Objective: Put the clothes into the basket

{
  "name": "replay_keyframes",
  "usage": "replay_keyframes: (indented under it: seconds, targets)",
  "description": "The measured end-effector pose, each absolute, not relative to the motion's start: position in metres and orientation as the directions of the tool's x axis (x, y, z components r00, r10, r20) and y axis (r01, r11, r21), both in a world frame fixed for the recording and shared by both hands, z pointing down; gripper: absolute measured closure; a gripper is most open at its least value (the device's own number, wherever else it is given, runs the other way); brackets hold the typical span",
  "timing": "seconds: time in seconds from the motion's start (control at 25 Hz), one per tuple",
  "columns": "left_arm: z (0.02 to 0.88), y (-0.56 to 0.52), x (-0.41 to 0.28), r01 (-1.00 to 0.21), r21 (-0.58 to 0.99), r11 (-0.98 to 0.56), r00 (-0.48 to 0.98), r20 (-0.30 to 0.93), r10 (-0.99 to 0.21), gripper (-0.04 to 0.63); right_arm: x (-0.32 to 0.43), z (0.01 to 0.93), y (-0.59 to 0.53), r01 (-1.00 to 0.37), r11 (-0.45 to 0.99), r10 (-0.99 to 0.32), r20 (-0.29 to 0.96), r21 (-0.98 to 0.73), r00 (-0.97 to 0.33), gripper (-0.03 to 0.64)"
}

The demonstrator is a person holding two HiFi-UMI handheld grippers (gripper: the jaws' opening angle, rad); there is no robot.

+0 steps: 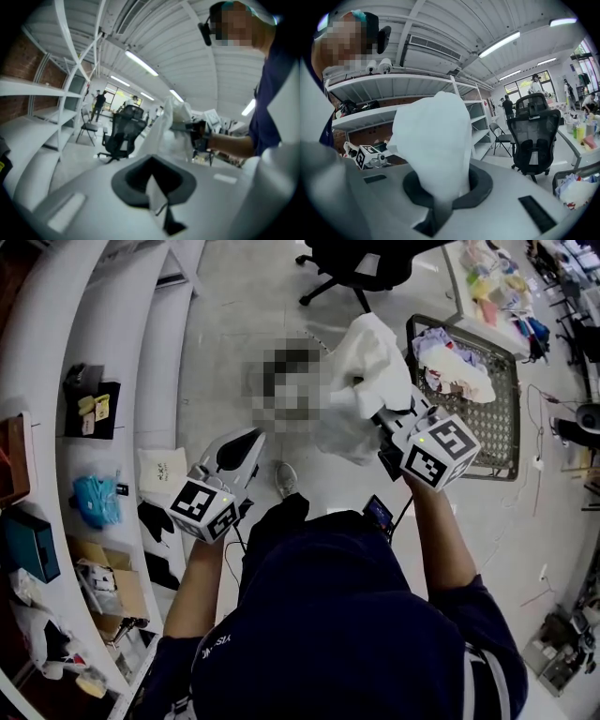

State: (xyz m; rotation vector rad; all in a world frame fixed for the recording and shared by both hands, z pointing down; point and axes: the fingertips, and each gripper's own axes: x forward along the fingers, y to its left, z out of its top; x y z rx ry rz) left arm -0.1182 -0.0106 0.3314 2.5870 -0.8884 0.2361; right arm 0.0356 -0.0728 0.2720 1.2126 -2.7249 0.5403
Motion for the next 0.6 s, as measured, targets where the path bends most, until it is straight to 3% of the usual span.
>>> replay_keyframes:
  seconds: [0.6]
  targets:
    - [0.352,-0.045,-0.145,-0.663,0.326,-0.674,0.747,0.342,-0.57,0.591,-0.003,0.294,-0.17,-0.718,0.637,-0.687,0.218,-0.279,-0.694,0.586]
